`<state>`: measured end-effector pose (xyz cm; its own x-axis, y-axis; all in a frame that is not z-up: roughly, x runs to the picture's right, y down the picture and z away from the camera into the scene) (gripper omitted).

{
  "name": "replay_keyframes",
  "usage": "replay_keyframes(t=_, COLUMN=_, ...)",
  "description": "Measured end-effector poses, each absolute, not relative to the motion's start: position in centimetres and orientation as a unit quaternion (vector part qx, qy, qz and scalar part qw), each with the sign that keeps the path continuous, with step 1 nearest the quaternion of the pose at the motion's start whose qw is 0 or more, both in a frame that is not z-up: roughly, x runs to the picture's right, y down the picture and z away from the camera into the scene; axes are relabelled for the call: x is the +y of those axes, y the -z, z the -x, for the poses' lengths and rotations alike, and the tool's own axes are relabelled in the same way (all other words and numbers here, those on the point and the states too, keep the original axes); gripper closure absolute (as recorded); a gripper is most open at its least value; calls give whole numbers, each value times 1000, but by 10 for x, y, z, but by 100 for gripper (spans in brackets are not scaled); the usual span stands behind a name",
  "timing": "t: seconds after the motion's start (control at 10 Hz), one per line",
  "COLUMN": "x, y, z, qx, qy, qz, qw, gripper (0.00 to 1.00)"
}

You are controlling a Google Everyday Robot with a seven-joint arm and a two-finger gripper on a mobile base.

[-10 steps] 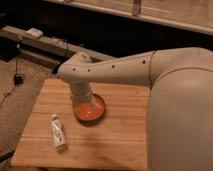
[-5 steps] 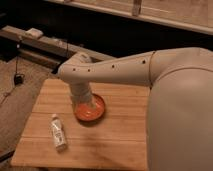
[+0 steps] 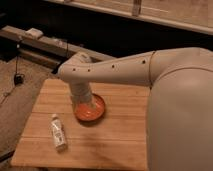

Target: Place the bottle in the ceramic bowl

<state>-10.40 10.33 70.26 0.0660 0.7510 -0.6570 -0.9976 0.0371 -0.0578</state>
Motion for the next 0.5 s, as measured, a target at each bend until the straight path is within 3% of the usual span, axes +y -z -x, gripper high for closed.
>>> replay_keyframes(t=0.5, x=104, y=-703, z=104, qx=235, qy=-642, qz=264, qw=681, gripper=35)
